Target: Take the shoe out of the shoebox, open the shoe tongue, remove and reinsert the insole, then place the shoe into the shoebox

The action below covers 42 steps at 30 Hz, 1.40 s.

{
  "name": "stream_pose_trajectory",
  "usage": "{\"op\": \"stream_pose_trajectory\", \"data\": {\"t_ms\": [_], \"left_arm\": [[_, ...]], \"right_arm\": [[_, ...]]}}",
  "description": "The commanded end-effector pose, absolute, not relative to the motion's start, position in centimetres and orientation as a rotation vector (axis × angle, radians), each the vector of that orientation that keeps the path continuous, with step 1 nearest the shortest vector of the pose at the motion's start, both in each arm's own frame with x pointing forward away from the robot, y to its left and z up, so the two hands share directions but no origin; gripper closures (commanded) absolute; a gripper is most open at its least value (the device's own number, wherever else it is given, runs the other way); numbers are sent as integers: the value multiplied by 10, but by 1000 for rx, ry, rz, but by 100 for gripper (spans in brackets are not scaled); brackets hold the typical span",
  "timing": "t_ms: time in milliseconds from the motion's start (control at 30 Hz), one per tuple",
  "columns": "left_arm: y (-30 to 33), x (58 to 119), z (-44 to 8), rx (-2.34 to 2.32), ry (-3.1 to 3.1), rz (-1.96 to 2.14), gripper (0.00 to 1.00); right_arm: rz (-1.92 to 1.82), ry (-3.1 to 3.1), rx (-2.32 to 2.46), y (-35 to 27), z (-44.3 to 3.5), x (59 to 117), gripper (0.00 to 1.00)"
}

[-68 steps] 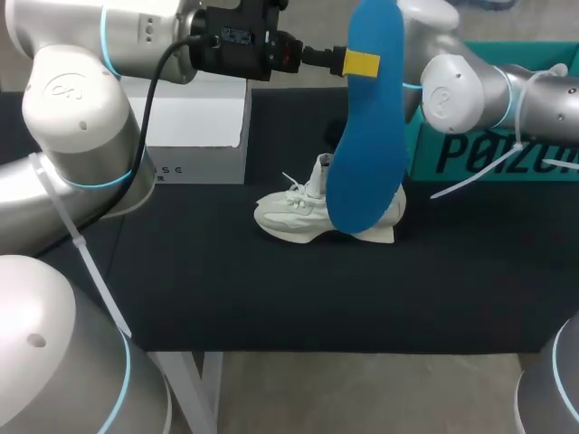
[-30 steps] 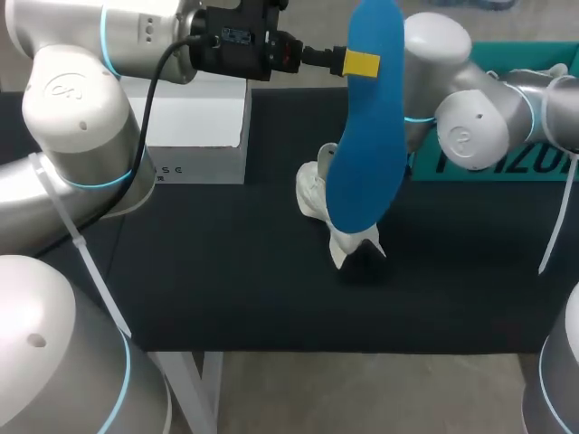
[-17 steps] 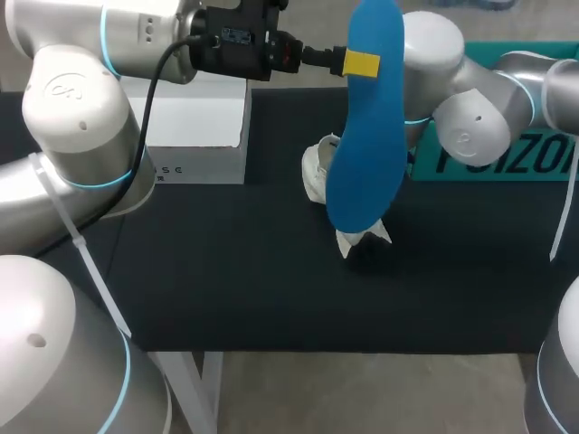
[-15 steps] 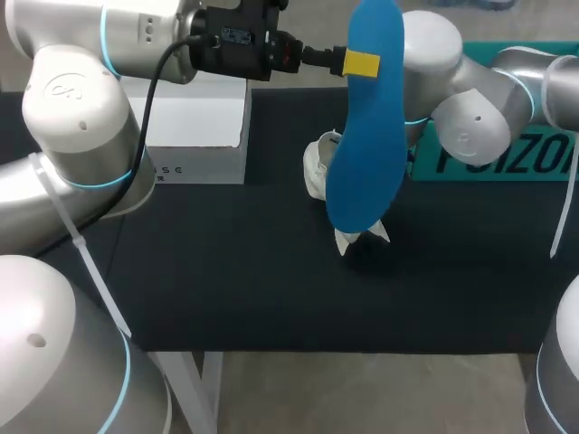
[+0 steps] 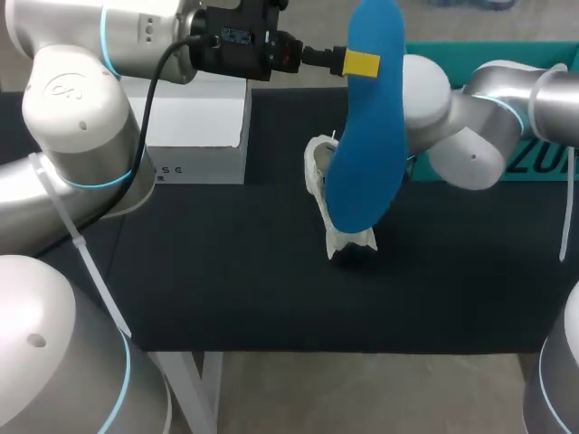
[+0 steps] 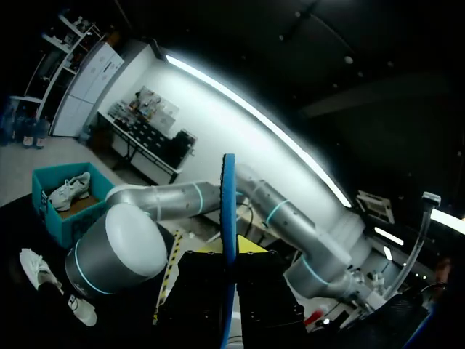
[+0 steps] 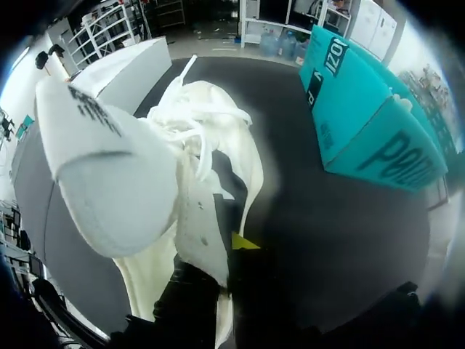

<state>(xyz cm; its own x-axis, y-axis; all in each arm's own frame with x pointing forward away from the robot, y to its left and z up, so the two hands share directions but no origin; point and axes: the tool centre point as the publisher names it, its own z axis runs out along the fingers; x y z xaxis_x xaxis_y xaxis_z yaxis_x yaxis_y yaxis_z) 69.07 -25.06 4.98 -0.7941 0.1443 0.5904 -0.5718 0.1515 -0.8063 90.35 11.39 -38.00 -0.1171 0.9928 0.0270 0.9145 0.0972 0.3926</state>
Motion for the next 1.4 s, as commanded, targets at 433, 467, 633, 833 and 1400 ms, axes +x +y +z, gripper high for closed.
{"op": "stream_pose_trajectory", "data": {"t_ms": [433,467,633,833,1400], "left_arm": [[-251,691,50,406,-1885,1696,100],[-251,691,50,406,-1885,1696,100],[-251,691,50,406,-1885,1696,100],[-251,691,50,406,-1885,1696,100],[-251,691,50,406,-1885,1696,100]], "right_arm": [[564,2036,1981,103,-394,892,100],[566,2037,1979,102,-394,892,100],[570,2004,2024,103,-396,895,100],[634,1983,2035,104,-400,906,100],[951,2474,1712,80,-346,904,0]]}}
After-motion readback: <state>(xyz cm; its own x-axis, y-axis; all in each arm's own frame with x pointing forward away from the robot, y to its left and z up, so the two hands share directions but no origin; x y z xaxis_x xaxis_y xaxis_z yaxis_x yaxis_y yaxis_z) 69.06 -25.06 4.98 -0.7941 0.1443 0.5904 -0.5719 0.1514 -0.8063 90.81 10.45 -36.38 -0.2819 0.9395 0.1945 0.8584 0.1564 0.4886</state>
